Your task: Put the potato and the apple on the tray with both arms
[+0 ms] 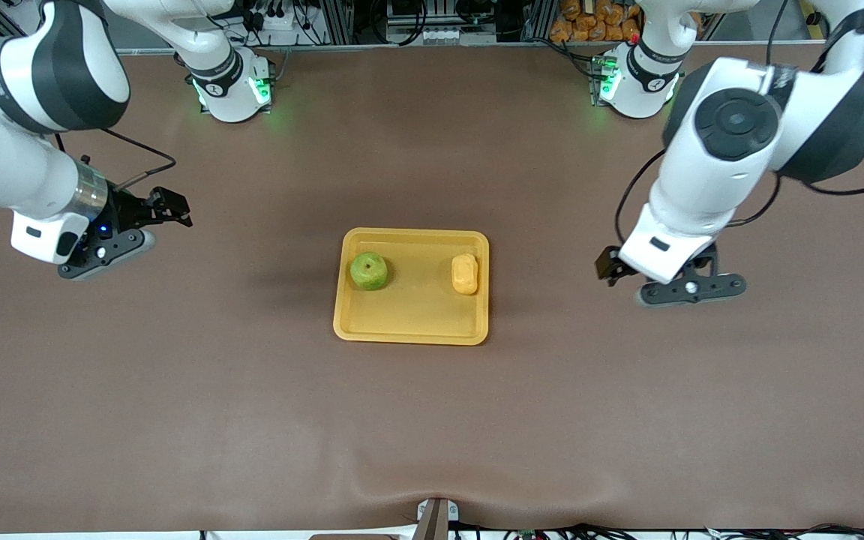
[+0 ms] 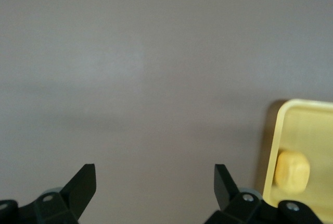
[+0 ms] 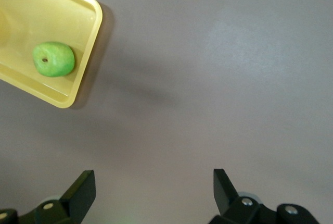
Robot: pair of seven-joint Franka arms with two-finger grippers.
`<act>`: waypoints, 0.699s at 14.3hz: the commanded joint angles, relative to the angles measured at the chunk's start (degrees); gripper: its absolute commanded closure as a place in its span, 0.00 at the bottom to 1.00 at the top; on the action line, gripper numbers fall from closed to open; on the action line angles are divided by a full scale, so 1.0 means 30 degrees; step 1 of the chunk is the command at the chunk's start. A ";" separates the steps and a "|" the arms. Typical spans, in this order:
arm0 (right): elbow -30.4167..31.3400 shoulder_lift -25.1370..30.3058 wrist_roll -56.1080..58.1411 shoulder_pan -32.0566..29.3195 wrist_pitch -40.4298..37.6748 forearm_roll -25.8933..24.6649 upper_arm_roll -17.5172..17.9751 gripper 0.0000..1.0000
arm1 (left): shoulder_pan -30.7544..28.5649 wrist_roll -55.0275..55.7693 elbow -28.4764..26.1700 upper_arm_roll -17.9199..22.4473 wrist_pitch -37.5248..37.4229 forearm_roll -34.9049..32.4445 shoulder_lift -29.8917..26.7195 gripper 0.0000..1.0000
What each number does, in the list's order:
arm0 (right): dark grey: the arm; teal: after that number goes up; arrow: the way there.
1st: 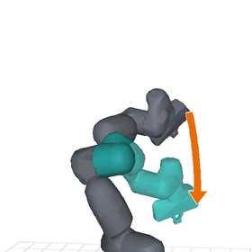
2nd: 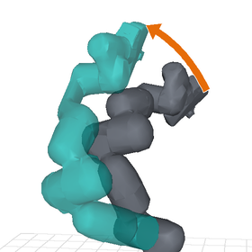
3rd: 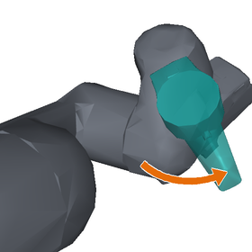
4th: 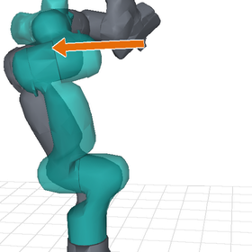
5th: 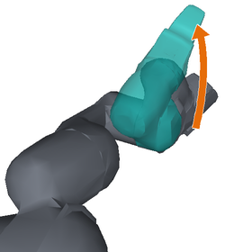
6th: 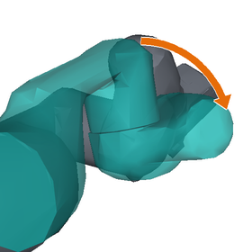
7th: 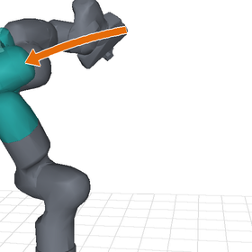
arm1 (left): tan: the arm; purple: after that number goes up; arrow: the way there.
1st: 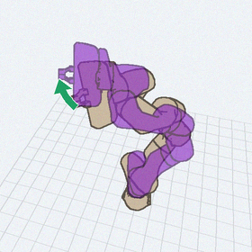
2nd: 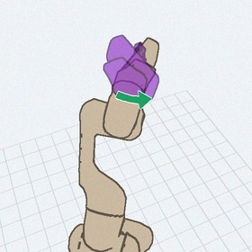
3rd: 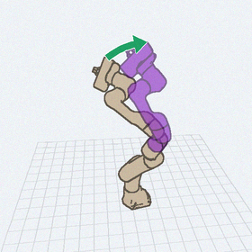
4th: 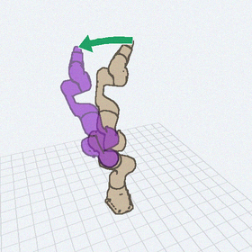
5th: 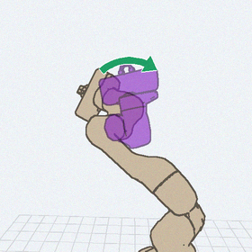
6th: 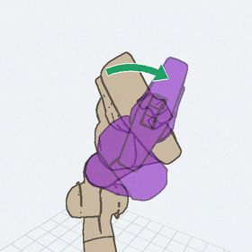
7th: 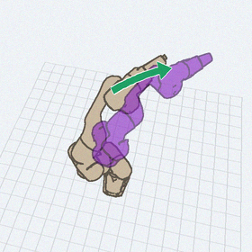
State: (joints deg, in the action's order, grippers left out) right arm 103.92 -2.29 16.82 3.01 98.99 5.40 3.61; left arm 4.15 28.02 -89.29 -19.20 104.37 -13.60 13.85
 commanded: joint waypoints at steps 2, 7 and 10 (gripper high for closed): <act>-0.0036 0.0882 -0.1849 0.0021 -0.0503 0.0106 -0.0644 0.00 | -0.2110 -0.3825 -0.0441 -0.0163 -0.1268 0.1749 -0.1625 0.00; -0.4811 0.0297 -0.3204 0.0109 -0.4313 0.0077 -0.1815 0.00 | -0.2994 -0.4507 -0.0440 -0.0018 -0.2853 0.2132 -0.3002 0.00; -0.5019 0.0413 -0.3352 0.0139 -0.4491 0.0018 -0.2985 0.00 | -0.3023 -0.4537 -0.0440 0.0012 -0.3557 0.2132 -0.3647 0.00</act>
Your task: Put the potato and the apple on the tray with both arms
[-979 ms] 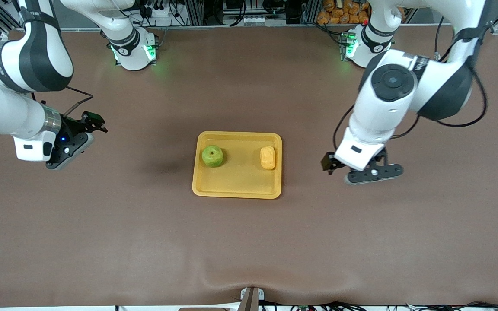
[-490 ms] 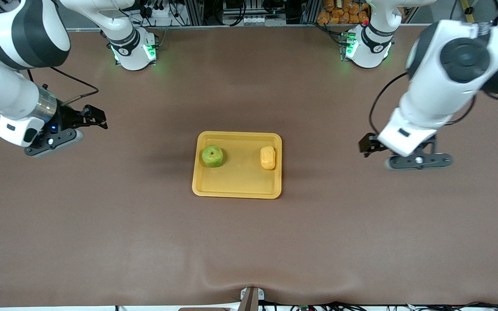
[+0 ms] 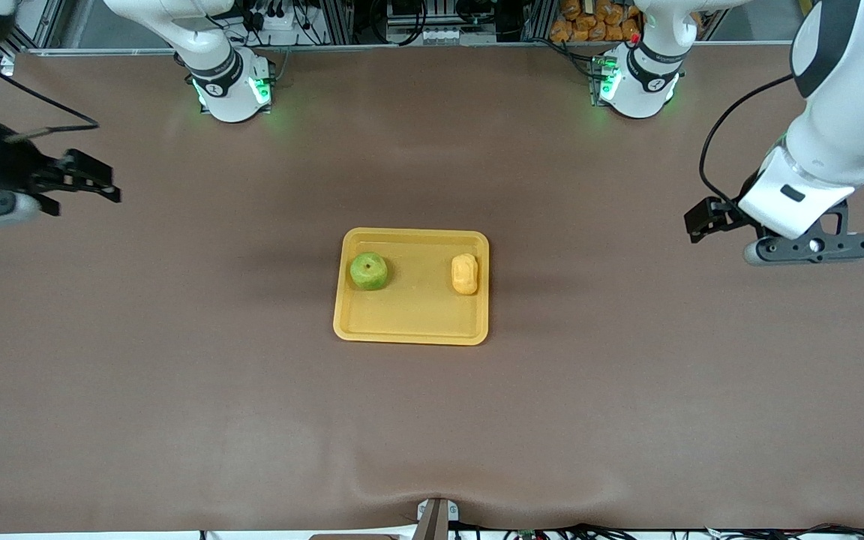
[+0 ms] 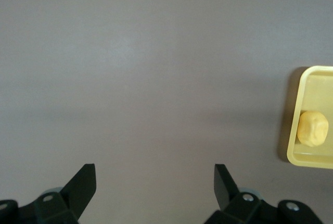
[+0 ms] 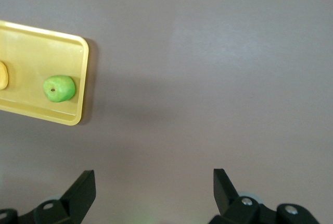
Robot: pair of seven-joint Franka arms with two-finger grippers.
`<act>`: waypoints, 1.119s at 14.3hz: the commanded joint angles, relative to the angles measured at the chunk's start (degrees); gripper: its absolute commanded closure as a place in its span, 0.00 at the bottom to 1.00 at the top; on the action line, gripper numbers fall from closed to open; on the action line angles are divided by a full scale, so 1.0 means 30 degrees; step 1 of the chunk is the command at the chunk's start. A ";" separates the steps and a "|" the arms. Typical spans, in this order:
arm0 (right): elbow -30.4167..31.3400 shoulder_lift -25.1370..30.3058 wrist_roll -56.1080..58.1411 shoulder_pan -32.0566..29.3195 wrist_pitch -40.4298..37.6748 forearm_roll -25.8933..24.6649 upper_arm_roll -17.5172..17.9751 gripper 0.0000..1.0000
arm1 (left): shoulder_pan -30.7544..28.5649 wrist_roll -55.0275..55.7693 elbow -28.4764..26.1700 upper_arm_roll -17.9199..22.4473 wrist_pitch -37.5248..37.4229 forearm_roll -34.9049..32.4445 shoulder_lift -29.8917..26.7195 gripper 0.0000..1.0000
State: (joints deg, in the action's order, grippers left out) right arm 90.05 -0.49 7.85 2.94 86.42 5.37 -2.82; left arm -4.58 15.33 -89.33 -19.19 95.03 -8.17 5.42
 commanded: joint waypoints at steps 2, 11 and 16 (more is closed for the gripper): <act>-0.1010 -0.0189 -0.0360 0.0162 -0.0446 -0.0089 -0.1372 0.00 | -0.0522 -0.0336 -0.0429 -0.0048 -0.0563 0.0320 -0.1133 0.00; -0.2302 0.0133 -0.1647 0.0660 -0.2704 -0.1642 -0.1520 0.00 | 0.1018 -0.5041 0.0245 0.3100 -0.1557 0.0757 -0.1748 0.00; -0.1836 0.0134 -0.4929 0.0631 -0.1420 -0.1379 -0.1080 0.00 | 0.3105 -0.5319 -0.0309 0.5634 -0.2672 0.1697 -0.2859 0.00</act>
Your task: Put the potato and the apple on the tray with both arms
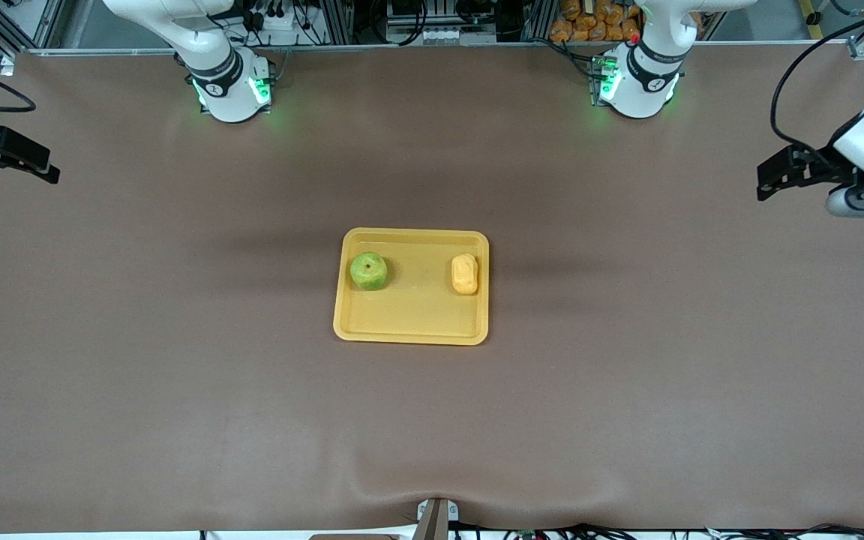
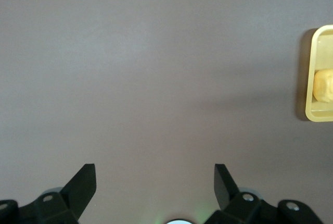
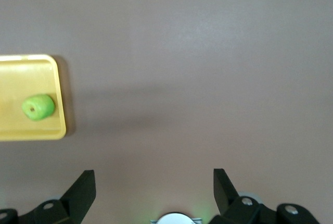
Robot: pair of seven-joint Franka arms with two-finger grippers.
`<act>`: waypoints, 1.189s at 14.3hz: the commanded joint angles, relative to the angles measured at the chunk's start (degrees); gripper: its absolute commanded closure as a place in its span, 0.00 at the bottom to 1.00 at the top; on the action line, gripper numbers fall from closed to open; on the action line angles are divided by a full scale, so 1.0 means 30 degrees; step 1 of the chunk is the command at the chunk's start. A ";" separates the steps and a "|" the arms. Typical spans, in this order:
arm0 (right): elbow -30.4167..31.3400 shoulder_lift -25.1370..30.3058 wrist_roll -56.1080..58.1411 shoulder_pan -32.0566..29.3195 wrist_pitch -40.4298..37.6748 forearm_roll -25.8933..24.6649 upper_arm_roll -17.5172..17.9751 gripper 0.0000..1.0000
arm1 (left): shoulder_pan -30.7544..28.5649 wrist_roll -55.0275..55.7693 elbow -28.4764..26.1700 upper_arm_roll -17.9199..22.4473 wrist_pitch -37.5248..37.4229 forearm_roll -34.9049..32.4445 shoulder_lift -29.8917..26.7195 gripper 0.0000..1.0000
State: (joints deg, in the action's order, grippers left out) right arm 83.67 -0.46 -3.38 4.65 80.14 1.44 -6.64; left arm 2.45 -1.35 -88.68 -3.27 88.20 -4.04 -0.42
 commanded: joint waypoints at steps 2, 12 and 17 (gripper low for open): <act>0.0526 0.0184 -0.1187 -0.0085 0.0970 0.0249 0.0164 0.00 | 0.0852 0.0914 -0.1284 0.0386 -0.0395 0.0293 -0.1818 0.00; 0.0907 0.0535 -0.0953 -0.0174 0.0738 0.0602 -0.0216 0.00 | 0.0647 0.1882 -0.1259 0.0386 -0.1039 0.0352 -0.2174 0.00; 0.1434 0.0682 -0.0836 -0.0115 0.0736 0.0602 -0.0187 0.00 | 0.0676 0.2997 -0.1200 0.0386 -0.1069 0.0323 -0.2116 0.00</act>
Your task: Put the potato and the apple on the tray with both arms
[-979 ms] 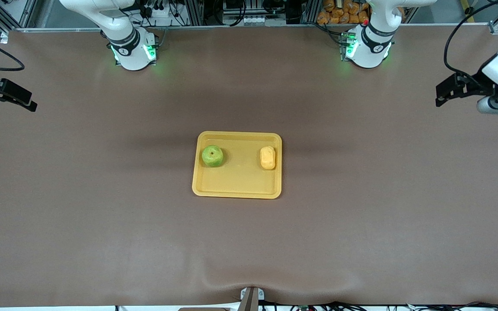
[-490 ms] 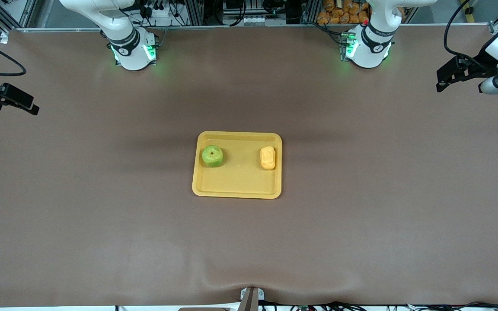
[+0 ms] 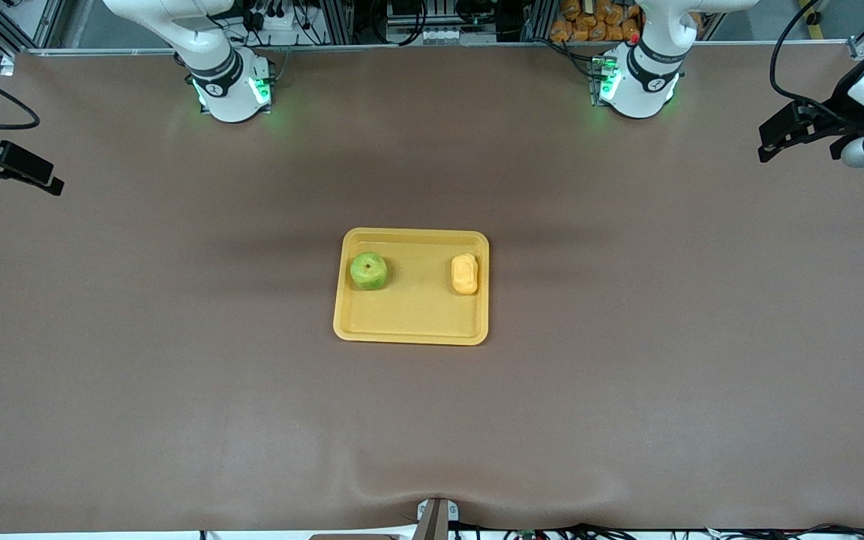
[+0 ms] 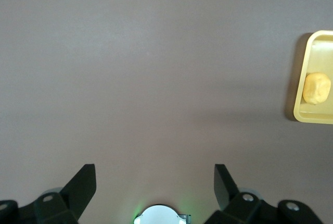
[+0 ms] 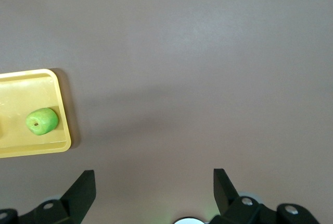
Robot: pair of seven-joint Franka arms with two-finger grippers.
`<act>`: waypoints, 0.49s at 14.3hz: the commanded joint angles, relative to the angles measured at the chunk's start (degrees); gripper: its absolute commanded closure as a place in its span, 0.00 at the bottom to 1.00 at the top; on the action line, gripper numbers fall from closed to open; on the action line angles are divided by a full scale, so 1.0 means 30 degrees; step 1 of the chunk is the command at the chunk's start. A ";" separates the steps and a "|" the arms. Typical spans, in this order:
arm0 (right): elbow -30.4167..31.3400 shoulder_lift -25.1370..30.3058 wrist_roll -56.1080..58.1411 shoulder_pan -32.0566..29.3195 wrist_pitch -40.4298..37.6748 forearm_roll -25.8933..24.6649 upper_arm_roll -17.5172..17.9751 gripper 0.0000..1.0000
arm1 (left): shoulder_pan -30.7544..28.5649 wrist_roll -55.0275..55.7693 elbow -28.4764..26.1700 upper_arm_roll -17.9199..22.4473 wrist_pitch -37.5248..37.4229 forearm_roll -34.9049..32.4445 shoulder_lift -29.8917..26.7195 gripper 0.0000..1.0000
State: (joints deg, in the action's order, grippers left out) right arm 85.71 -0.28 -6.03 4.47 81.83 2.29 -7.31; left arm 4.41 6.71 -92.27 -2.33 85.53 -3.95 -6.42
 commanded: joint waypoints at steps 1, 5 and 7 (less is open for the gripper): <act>0.0784 0.0649 0.0048 0.0033 0.0146 0.0320 0.0034 0.00 | 0.0024 0.0343 0.0023 0.0075 -0.0179 0.0290 -0.0143 0.00; 0.1019 0.0708 0.0397 0.0004 0.0146 0.0291 0.0063 0.00 | 0.0024 0.0343 0.0198 0.0075 -0.0324 0.0290 -0.0114 0.00; 0.1048 0.0649 0.1422 -0.0113 0.0233 0.0291 0.0034 0.00 | 0.0024 0.0372 0.0491 0.0075 -0.0442 0.0290 0.0089 0.00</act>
State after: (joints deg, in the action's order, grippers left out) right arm 86.82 -0.16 -4.07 4.55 81.86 2.41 -7.23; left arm 4.41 6.95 -92.15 -2.33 85.49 -3.95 -6.42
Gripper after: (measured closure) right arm 0.000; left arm 0.000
